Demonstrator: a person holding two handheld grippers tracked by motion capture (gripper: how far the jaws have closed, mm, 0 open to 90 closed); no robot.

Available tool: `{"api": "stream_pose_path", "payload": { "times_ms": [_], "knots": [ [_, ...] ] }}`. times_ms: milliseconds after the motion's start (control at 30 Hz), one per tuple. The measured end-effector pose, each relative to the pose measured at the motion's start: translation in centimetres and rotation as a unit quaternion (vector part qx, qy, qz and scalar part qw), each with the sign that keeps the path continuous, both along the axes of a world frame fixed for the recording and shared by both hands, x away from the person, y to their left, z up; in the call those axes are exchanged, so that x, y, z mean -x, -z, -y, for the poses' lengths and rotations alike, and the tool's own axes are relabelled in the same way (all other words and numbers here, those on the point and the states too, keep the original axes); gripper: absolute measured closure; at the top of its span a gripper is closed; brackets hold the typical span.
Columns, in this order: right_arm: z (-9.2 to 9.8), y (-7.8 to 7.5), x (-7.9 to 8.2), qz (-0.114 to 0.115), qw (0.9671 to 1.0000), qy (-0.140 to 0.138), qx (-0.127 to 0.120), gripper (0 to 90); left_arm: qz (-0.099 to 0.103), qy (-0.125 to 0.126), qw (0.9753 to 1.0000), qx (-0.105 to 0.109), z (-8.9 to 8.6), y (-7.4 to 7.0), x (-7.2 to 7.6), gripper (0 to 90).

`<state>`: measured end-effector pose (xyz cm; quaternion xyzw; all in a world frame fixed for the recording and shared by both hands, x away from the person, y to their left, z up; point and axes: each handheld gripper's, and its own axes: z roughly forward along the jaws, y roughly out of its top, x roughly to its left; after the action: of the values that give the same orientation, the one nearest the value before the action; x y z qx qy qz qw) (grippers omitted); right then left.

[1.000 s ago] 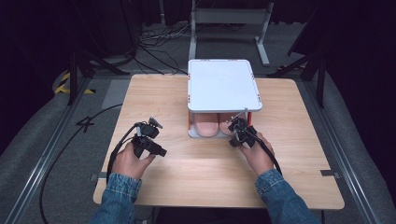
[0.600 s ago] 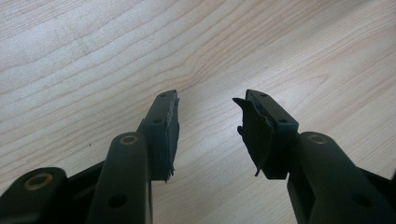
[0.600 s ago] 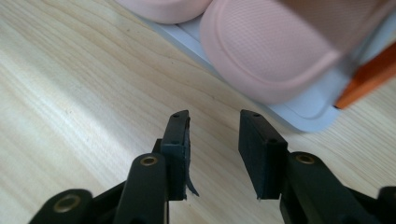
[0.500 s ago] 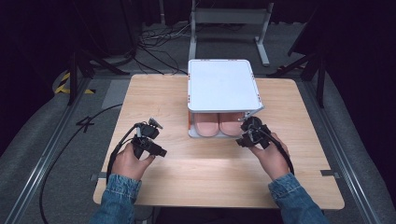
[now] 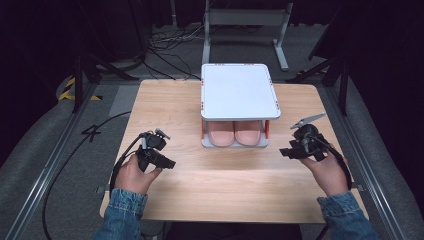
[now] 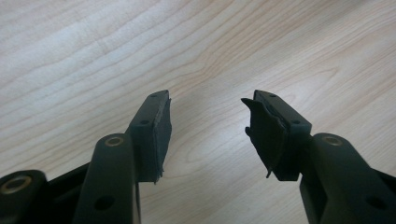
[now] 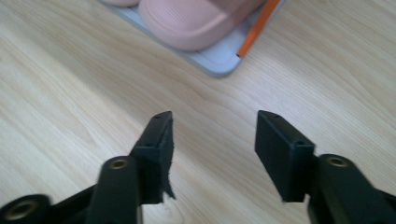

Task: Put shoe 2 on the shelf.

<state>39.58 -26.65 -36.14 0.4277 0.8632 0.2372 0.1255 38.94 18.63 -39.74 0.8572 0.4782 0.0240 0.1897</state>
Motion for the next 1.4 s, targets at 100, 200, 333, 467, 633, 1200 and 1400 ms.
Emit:
{"api": "stream_pose_path", "payload": {
  "times_ms": [100,200,333,467,633,1200,1400],
  "knots": [
    [1.7,-0.1,0.8,0.002,1.0,0.007,-0.002,39.2,0.004,0.0,1.0,-0.002,-0.2,-0.1,-0.1,45.9],
    [3.4,-0.1,1.4,0.0,0.9999,0.012,0.007,29.1,0.006,0.0,1.0,-0.002,-0.5,-0.4,-0.2,44.4],
    [5.5,0.2,2.2,0.017,0.9996,0.011,0.02,17.9,0.009,0.002,0.9999,-0.004,-0.8,-0.5,-0.4,42.9],
    [7.4,0.8,2.7,0.014,0.9994,0.021,0.022,15.3,0.009,0.002,0.9999,-0.01,-0.9,-0.2,-0.6,41.1],
    [9.4,2.0,2.7,0.011,0.9997,0.013,0.02,14.9,0.011,0.002,0.9999,-0.008,-1.2,-0.1,-0.8,40.3],
    [12.0,8.1,1.1,0.015,0.9997,0.019,-0.004,15.2,0.005,-0.009,0.9999,-0.01,-1.5,1.2,-1.0,40.3],
    [12.1,9.2,0.8,0.016,0.9997,0.017,-0.003,15.2,0.008,-0.01,0.9999,-0.009,-1.7,1.6,-0.8,40.0]
  ]
}}
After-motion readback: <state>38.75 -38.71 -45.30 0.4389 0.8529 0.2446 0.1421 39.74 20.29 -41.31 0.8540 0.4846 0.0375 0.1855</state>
